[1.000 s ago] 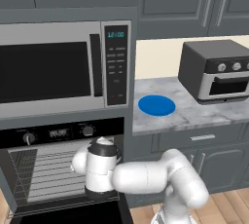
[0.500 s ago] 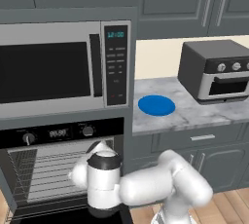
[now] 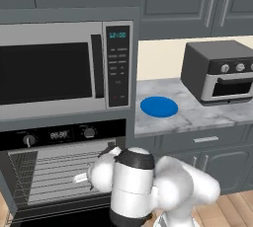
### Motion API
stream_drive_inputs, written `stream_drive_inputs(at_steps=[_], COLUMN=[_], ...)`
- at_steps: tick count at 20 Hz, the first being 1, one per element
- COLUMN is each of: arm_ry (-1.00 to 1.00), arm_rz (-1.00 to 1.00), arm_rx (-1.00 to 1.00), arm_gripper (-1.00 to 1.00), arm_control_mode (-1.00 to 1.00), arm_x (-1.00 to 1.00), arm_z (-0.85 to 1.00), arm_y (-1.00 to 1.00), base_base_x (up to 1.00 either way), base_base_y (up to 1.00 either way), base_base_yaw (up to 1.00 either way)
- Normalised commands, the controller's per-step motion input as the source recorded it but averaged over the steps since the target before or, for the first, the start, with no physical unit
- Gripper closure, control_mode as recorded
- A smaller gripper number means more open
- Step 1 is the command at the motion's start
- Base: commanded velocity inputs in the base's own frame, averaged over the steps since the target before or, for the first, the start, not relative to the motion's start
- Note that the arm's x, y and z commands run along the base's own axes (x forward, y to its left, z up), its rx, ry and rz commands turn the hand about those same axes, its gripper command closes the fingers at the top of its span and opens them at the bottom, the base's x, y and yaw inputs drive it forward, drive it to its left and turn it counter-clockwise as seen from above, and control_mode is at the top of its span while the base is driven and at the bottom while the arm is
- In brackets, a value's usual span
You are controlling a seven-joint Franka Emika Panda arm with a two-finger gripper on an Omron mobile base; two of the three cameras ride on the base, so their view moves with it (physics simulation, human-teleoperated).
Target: Take the fish from the oven and place it on the plate on the counter.
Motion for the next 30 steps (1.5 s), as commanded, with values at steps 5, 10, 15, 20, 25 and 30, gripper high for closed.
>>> stream_drive_inputs(at_steps=[5,10,15,20,25,30], arm_ry=[-0.02,-0.25,-0.30,-0.31,-0.20,-0.01], arm_rz=[-0.08,-0.05,-0.07,-0.08,-0.14,-0.12], arm_rx=[0.04,0.00,0.00,0.00,0.00,0.06], arm_gripper=[1.00,1.00,1.00,1.00,1.00,1.00], arm_control_mode=[-1.00,-1.00,-1.00,-1.00,-1.00,-1.00], arm_x=[-0.54,-0.65,-0.56,-0.53,-0.20,-0.01], arm_z=[1.00,1.00,1.00,0.95,0.79,0.78], arm_y=[0.00,0.00,0.01,0.00,-0.20,-0.61], base_base_x=[0.00,0.00,0.00,0.00,0.00,0.00], base_base_y=[0.00,0.00,0.00,0.00,0.00,0.00], base_base_yaw=[0.00,0.00,0.00,0.00,0.00,0.00])
